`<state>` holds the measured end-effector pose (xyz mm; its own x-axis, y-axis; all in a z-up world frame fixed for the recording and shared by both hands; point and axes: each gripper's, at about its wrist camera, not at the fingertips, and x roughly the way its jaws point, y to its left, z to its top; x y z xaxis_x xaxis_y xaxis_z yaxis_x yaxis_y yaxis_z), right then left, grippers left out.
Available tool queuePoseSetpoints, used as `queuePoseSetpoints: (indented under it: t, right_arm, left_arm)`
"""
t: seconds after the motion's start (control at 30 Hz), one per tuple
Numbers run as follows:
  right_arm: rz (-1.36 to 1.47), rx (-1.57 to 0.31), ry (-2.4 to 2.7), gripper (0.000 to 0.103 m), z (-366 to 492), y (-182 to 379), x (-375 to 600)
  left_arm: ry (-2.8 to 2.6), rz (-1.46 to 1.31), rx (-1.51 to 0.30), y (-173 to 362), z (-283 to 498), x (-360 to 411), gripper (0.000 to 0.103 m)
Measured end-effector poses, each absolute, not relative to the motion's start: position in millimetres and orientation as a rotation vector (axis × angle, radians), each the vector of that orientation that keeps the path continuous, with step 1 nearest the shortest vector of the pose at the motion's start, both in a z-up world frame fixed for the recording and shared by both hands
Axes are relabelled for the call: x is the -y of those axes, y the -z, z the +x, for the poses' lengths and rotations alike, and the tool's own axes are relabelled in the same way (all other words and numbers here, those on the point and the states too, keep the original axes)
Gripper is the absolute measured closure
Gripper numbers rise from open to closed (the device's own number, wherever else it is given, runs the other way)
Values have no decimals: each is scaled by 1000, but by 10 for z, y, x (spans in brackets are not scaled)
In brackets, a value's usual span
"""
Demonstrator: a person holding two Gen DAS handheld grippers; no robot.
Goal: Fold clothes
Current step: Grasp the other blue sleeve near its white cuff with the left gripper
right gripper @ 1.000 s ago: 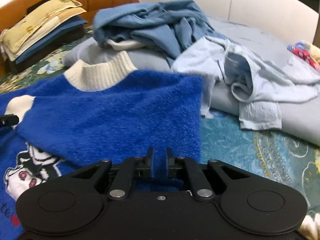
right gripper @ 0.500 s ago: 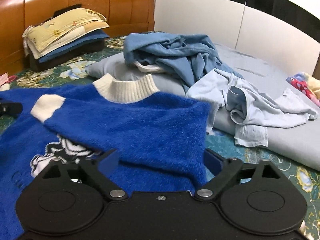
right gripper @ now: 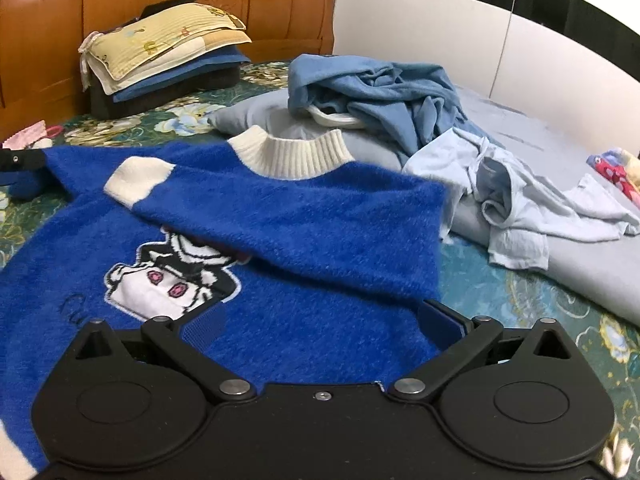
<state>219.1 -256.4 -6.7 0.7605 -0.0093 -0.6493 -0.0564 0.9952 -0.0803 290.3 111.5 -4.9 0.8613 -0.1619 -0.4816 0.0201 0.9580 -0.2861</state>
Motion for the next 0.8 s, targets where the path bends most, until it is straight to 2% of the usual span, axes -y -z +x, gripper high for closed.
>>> queuePoseSetpoints:
  t: [0.23, 0.63, 0.73, 0.8]
  right_arm:
    - [-119, -746, -32, 1, 2148, 190, 2484]
    - [-166, -812, -79, 1, 2168, 356, 2309]
    - [-205, -813, -101, 1, 2136, 359, 2250]
    - [-236, -809, -101, 1, 2137, 360, 2223]
  left_arm:
    - [-141, -527, -516, 232, 2951, -1654, 1]
    - [-320, -742, -445, 315, 3140, -2071, 2]
    - [-326, -762, -468, 364, 3244, -2131, 4]
    - [-330, -774, -488, 416, 3315, -2174, 9]
